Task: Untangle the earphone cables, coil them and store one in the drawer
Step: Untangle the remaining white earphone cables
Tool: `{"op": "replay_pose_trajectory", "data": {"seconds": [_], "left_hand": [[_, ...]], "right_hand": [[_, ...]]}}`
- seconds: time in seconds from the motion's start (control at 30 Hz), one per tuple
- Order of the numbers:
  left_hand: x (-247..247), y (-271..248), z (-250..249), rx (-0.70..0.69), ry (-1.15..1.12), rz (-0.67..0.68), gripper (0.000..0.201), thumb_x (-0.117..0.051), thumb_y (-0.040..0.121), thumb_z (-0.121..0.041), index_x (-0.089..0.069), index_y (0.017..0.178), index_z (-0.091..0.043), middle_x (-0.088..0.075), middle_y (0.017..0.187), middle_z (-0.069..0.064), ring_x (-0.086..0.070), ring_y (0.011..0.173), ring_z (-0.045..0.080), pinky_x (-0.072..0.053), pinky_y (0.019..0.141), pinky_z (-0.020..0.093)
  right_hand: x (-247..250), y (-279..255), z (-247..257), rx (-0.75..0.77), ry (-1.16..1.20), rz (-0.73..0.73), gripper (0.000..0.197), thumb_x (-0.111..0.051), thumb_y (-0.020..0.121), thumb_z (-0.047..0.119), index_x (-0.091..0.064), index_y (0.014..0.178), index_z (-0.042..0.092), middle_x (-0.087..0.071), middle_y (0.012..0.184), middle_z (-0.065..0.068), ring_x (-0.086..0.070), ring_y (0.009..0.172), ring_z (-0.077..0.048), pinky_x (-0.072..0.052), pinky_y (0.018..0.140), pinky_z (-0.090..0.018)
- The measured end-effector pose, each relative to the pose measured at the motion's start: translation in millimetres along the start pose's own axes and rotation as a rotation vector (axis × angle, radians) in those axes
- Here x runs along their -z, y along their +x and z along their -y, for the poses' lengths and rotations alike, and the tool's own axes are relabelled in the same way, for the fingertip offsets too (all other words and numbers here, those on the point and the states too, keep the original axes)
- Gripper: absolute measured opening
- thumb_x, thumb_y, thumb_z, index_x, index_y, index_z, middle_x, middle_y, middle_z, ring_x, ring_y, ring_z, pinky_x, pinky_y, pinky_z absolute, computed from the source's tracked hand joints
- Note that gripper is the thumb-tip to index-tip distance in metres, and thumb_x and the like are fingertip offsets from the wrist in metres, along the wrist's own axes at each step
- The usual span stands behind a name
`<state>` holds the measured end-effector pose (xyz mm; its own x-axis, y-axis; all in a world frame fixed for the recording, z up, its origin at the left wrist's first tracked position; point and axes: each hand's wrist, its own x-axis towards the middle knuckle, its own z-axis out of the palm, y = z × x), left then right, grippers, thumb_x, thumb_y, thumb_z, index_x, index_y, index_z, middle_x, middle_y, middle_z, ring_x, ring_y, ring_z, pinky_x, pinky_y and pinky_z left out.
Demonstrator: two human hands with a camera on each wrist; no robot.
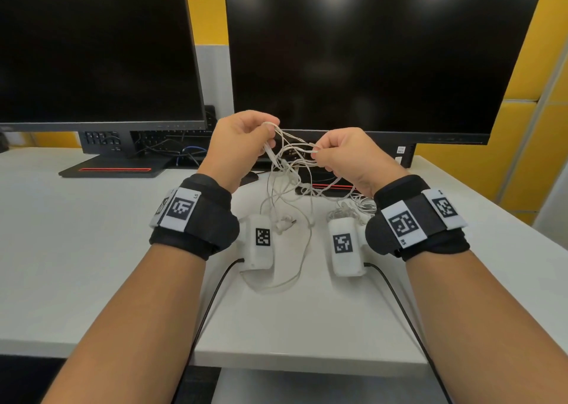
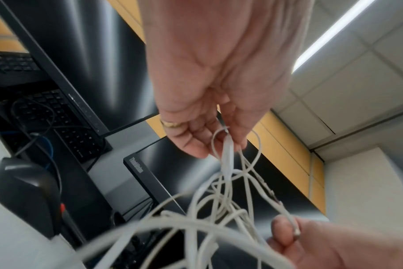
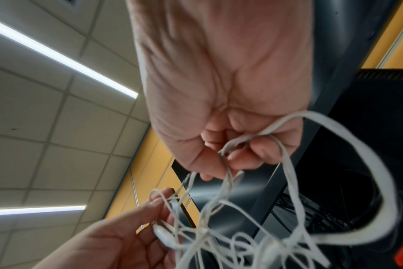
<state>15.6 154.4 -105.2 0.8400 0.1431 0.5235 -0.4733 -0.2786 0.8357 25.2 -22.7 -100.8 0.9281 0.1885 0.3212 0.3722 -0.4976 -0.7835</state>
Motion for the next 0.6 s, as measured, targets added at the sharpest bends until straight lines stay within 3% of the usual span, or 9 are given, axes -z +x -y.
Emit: {"op": "replay_pose_trajectory", "data": {"seconds": [0.1,0.17,0.23,0.3,0.4,0.47,0.5,0.53,0.6], "left_hand": [[2,0,-3,0.063,-0.257,0.018,0.018,-0.042,0.101,-0.01,-0.06,0.102,-0.016,-0.055,0.071,0.0,-0.058,0.066,0.01,-0.054,0.069,0.024],[4,-1,-5,0.104,-0.359,0.074,0.018,-0.038,0.102,-0.013,-0.056,0.101,-0.014,-0.045,0.061,-0.003,-0.046,0.055,0.009,-0.045,0.057,0.023],[5,-1,-7,0.16,-0.364,0.126,0.018,-0.04,0.101,-0.02,-0.055,0.097,-0.012,-0.039,0.055,-0.004,-0.036,0.05,0.009,-0.035,0.051,0.022],[4,-1,-8,0.222,-0.322,0.151,0.036,-0.036,0.103,-0.035,-0.057,0.089,-0.01,-0.04,0.055,-0.003,-0.035,0.049,0.008,-0.034,0.049,0.02],[2,-1,-8,0.291,-0.272,0.153,0.06,-0.025,0.1,-0.056,-0.058,0.077,-0.012,-0.054,0.063,0.0,-0.049,0.056,0.011,-0.045,0.059,0.023],[4,0,-5,0.304,-0.304,0.071,0.059,-0.026,0.101,-0.054,-0.058,0.071,-0.014,-0.064,0.075,0.003,-0.061,0.075,0.016,-0.051,0.075,0.032],[6,1,-4,0.311,-0.374,0.024,0.056,-0.029,0.102,-0.05,-0.056,0.069,-0.015,-0.064,0.075,0.003,-0.064,0.081,0.018,-0.052,0.078,0.035],[8,2,-3,0.323,-0.47,-0.017,0.051,-0.032,0.102,-0.046,-0.054,0.069,-0.016,-0.061,0.07,0.002,-0.064,0.078,0.019,-0.052,0.077,0.035],[14,3,-3,0.348,-0.645,-0.083,0.042,-0.037,0.102,-0.041,-0.05,0.07,-0.017,-0.046,0.055,-0.003,-0.053,0.056,0.013,-0.049,0.064,0.027]], "right_hand": [[1,3,3,-0.084,0.004,0.003,0.022,-0.057,0.091,0.006,-0.058,0.071,0.015,-0.049,0.067,0.001,-0.044,0.06,-0.009,-0.036,0.055,-0.021],[3,6,4,-0.125,0.082,-0.003,0.02,-0.056,0.089,0.008,-0.055,0.07,0.016,-0.046,0.065,0.003,-0.04,0.056,-0.009,-0.033,0.051,-0.022],[4,5,6,-0.148,0.192,-0.031,0.017,-0.058,0.091,0.018,-0.056,0.074,0.016,-0.043,0.065,0.003,-0.038,0.056,-0.011,-0.032,0.05,-0.023],[6,4,6,-0.139,0.21,-0.051,0.026,-0.057,0.096,0.031,-0.056,0.074,0.016,-0.039,0.066,0.003,-0.035,0.057,-0.012,-0.032,0.054,-0.025],[6,3,4,-0.102,0.161,-0.079,0.034,-0.051,0.099,0.036,-0.053,0.074,0.014,-0.041,0.065,-0.004,-0.039,0.06,-0.016,-0.038,0.059,-0.029],[7,4,1,-0.093,0.102,-0.111,0.037,-0.051,0.099,0.035,-0.063,0.094,0.001,-0.058,0.086,-0.019,-0.058,0.082,-0.027,-0.05,0.079,-0.038],[8,5,-1,-0.097,0.07,-0.131,0.039,-0.052,0.099,0.033,-0.063,0.102,-0.004,-0.06,0.097,-0.023,-0.059,0.092,-0.032,-0.05,0.086,-0.041],[8,6,-3,-0.103,0.04,-0.142,0.038,-0.053,0.098,0.031,-0.062,0.103,-0.006,-0.058,0.094,-0.025,-0.059,0.09,-0.033,-0.049,0.084,-0.039],[10,8,-6,-0.112,0.011,-0.165,0.03,-0.054,0.096,0.026,-0.06,0.092,-0.003,-0.051,0.08,-0.015,-0.051,0.079,-0.026,-0.044,0.072,-0.034]]}}
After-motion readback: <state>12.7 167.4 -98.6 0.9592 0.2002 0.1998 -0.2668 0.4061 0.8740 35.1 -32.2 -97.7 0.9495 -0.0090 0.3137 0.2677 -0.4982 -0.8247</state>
